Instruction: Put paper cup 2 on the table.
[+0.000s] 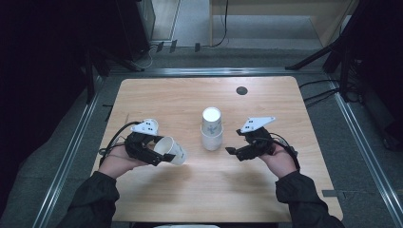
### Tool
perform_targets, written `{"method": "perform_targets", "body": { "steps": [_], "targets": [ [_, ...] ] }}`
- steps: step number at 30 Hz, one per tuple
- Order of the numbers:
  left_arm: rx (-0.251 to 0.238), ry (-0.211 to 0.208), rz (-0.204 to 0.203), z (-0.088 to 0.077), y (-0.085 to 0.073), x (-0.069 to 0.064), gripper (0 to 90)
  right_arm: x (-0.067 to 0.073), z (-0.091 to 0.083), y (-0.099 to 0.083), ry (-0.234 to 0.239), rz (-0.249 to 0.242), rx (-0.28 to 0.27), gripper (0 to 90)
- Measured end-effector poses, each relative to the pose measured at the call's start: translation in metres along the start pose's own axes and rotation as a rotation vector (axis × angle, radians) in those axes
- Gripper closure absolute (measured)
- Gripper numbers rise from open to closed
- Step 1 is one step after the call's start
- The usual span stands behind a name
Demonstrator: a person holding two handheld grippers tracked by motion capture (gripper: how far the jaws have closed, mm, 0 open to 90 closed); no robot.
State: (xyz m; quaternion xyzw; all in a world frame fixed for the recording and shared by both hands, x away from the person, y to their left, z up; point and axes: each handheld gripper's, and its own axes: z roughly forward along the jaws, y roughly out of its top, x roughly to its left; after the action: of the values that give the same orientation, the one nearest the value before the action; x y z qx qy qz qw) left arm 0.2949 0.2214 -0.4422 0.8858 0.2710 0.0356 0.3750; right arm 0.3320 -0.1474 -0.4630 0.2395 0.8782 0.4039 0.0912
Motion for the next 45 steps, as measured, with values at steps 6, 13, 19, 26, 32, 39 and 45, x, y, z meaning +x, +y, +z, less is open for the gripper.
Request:
{"method": "perform_targets", "body": {
  "steps": [6, 13, 19, 26, 32, 39, 45],
  "targets": [
    [0.018, 0.02, -0.014, -0.003, -0.007, 0.0, 26.0, -0.004, 0.002, 0.004, 0.002, -0.014, -0.004, 21.8],
    [0.031, 0.041, -0.026, -0.007, -0.014, -0.002, 25.9, -0.011, 0.005, 0.007, -0.004, -0.008, 0.0, 21.8],
    [0.048, 0.068, -0.037, -0.012, -0.021, -0.001, 25.9, -0.016, 0.008, 0.01, -0.004, -0.001, -0.006, 21.8],
    [0.079, 0.098, -0.072, -0.014, -0.03, 0.002, 25.0, -0.02, 0.01, 0.013, -0.01, -0.002, -0.004, 21.8],
    [0.111, 0.138, -0.093, -0.016, -0.038, 0.006, 25.0, -0.022, 0.014, 0.015, -0.007, 0.0, 0.004, 21.8],
    [0.183, 0.173, -0.122, -0.013, -0.045, 0.013, 24.6, -0.022, 0.015, 0.015, -0.006, -0.004, 0.008, 21.8],
    [0.219, 0.219, -0.141, -0.015, -0.05, 0.019, 24.3, -0.022, 0.015, 0.015, -0.008, -0.002, 0.011, 21.8]
  ]
}}
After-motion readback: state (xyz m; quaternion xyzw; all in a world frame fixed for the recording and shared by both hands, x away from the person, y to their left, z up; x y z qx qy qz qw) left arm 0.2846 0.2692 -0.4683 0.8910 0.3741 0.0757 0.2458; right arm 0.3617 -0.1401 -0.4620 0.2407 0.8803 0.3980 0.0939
